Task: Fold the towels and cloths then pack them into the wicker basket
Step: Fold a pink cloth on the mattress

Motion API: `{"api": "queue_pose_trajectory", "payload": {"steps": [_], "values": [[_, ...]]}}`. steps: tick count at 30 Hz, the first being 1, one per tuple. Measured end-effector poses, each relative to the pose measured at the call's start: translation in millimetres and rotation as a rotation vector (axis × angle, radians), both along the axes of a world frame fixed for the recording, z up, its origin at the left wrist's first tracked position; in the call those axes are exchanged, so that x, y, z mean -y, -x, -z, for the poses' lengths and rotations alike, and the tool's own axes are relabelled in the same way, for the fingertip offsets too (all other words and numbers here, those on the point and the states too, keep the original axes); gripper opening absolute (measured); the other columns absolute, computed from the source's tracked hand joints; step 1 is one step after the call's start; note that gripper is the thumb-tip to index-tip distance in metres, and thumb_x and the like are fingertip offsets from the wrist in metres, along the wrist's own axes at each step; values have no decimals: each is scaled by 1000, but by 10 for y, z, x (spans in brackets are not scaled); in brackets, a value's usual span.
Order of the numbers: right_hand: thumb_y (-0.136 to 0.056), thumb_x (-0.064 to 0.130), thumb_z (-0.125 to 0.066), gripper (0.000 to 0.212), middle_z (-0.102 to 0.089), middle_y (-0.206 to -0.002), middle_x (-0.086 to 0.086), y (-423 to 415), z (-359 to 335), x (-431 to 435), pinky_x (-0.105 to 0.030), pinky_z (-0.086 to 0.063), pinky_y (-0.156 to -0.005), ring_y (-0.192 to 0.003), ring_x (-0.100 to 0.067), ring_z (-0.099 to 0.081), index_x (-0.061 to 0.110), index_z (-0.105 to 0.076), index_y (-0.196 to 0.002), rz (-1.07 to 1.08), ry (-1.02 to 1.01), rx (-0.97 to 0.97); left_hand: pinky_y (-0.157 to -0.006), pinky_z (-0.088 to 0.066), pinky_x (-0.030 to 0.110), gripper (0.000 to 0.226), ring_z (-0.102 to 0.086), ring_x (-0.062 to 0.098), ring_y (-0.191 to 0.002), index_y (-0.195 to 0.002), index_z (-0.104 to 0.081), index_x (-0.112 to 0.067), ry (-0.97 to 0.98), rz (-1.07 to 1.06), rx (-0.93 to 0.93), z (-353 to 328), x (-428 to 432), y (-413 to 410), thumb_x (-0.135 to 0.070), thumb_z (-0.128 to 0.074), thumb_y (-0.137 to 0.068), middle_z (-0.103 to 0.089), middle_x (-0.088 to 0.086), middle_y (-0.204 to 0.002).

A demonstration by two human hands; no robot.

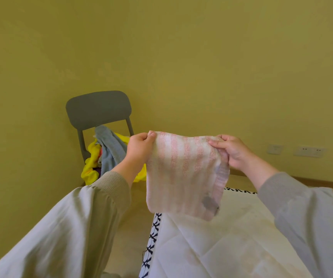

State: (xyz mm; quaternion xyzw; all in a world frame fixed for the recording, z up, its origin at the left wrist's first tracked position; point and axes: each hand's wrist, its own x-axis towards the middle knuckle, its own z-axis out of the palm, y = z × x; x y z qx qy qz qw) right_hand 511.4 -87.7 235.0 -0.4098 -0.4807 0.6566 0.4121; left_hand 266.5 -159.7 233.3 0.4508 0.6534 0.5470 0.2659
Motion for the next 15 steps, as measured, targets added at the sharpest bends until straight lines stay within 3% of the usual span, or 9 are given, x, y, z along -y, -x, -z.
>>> {"api": "queue_pose_trajectory", "payload": {"steps": [5, 8, 11, 15], "values": [[-79, -11, -63, 31, -66, -90, -13, -15, 120, -103, -28, -58, -62, -71, -18, -66, 7, -53, -101, 46, 16, 59, -47, -18, 26, 44, -21, 13, -49, -60, -29, -17, 36, 0, -98, 122, -83, 13, -27, -49, -98, -23, -2, -55], [-75, -11, -67, 45, -63, -103, -16, 42, 235, -195, -39, -54, -86, -88, -25, -65, 1, -52, -115, 94, -3, 135, -50, -21, 27, 36, -24, 14, -52, -66, -38, -11, 54, 0, -135, 206, -141, 8, -23, -49, -98, -26, 0, -58], [-73, -8, -71, 35, -65, -106, -18, 98, 269, -269, -48, -50, -93, -99, -31, -65, 8, -59, -102, 184, -29, 138, -49, -19, 27, 39, -22, 12, -52, -63, -34, -14, 31, -23, -116, 192, -204, -32, -22, -48, -99, -24, -2, -57], [-75, -10, -69, 27, -67, -94, -13, 120, 106, -405, -40, -52, -88, -87, -26, -65, 11, -61, -88, 236, -136, 109, -49, -19, 26, 36, -23, 11, -53, -65, -37, -14, -62, -37, -100, 40, -301, -84, -21, -46, -99, -26, -4, -57]]}}
